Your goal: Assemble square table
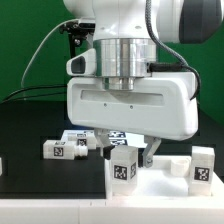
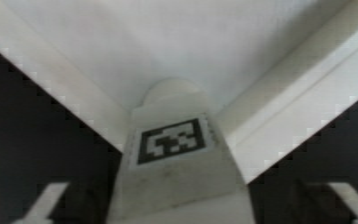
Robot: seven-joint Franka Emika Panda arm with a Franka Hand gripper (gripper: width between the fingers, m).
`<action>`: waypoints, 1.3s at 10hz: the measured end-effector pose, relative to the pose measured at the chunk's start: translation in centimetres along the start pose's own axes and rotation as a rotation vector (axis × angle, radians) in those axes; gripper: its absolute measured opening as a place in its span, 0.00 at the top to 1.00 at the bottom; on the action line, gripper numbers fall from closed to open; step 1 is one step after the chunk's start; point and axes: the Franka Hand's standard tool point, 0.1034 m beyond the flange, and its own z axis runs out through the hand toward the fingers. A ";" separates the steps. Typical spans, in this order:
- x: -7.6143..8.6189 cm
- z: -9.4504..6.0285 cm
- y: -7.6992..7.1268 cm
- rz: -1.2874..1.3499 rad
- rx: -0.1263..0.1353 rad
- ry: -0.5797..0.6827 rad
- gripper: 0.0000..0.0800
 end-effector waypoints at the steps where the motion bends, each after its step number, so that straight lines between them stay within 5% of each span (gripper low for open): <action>1: 0.0 0.0 0.0 0.081 0.000 0.000 0.54; 2: 0.0 0.1 0.2 0.165 -0.004 -0.002 0.64; 5: -0.5 -0.1 0.0 0.662 -0.035 -0.015 0.64; 8: -0.4 0.0 -0.1 1.149 -0.013 -0.022 0.64; 11: -0.3 0.1 0.0 1.237 -0.008 -0.026 0.64; 13: -0.7 0.3 -0.1 1.014 -0.011 -0.027 0.35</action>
Offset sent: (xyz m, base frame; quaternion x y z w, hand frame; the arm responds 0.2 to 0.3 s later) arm 0.0082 -0.0071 0.0125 -0.0611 0.0365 0.3094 0.9483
